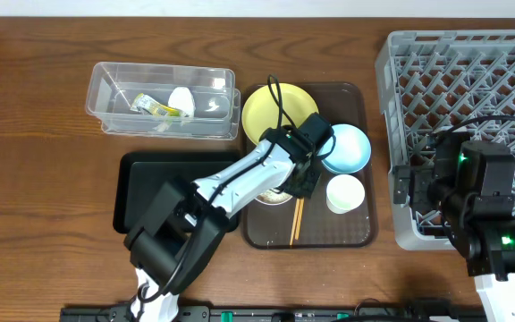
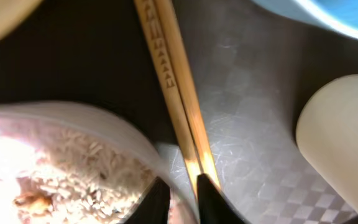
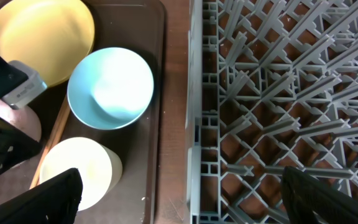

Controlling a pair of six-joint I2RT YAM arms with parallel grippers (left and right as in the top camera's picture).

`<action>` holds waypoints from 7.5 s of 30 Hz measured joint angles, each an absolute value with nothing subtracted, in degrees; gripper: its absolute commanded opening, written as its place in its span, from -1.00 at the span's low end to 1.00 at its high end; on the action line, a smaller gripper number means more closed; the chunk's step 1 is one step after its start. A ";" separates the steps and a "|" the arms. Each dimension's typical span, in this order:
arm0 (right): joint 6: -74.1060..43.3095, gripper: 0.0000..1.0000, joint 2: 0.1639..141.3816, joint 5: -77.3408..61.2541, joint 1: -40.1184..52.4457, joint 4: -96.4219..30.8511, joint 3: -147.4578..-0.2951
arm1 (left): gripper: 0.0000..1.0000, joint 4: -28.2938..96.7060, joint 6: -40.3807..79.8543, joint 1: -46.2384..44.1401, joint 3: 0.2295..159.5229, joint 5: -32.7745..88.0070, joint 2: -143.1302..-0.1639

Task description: Sort waste into correct bins and load items into the dishwasher rack

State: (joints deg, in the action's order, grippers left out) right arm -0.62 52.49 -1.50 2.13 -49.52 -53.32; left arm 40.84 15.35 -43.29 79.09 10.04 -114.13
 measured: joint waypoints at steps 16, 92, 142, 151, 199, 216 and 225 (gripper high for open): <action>-0.62 0.99 52.49 -1.50 2.13 -49.54 -53.32 | -0.88 48.64 15.33 -36.64 79.09 8.51 -99.83; -0.62 0.98 52.49 -1.50 2.13 -49.91 -53.32 | -0.88 40.18 17.80 17.74 57.43 88.62 -102.67; -0.62 0.98 52.49 -1.52 2.13 -49.87 -53.41 | -0.15 20.49 10.28 -39.88 57.49 13.61 -94.72; -0.62 0.99 52.49 -1.52 2.13 -49.87 -53.41 | -0.13 14.81 10.94 -40.01 60.97 19.09 -91.46; 13.54 0.98 68.97 -60.16 2.13 -25.67 -53.54 | -0.88 -6.66 48.10 -16.84 61.65 78.52 -93.45; 14.96 0.64 71.42 -78.26 3.27 -18.79 -53.58 | -0.88 -6.66 51.70 -18.24 61.65 85.21 -93.45; 15.25 0.48 71.42 -77.12 3.29 -18.59 -53.58 | -0.88 -6.66 54.06 -19.09 61.65 85.73 -93.45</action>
